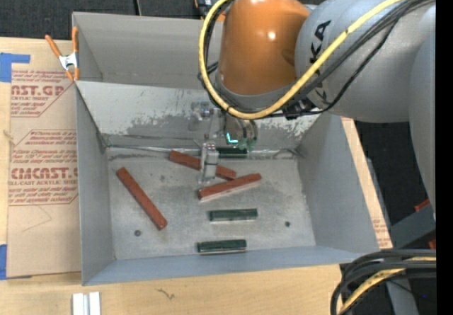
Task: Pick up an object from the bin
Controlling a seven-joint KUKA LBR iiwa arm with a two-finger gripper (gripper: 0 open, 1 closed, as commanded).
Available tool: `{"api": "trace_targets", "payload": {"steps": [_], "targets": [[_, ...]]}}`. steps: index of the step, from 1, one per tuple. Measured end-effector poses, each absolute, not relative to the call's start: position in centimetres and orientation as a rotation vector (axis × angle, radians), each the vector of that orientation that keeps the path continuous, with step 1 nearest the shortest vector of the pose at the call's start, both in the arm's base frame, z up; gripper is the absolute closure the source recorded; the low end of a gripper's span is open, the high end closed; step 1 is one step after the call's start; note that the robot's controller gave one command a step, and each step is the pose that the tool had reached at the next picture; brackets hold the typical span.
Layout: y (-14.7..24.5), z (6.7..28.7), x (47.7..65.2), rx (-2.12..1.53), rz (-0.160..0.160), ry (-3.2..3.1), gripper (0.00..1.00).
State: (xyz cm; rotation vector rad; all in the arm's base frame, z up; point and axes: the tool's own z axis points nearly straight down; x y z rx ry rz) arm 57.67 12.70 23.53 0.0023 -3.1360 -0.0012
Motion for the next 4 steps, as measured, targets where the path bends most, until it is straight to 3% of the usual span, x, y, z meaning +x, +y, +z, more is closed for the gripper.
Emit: {"api": "trace_targets", "payload": {"steps": [1,2,3,4], "targets": [[7.4,7.3,54.3,0.565,-0.001,-3.084,0.0],[-0.1,7.1,56.8,0.547,0.005,-3.095,0.0],[0.5,7.1,56.7,0.557,-0.003,-3.093,1.0],[4.7,22.8,55.2,0.623,0.0,-3.09,1.0]]}}
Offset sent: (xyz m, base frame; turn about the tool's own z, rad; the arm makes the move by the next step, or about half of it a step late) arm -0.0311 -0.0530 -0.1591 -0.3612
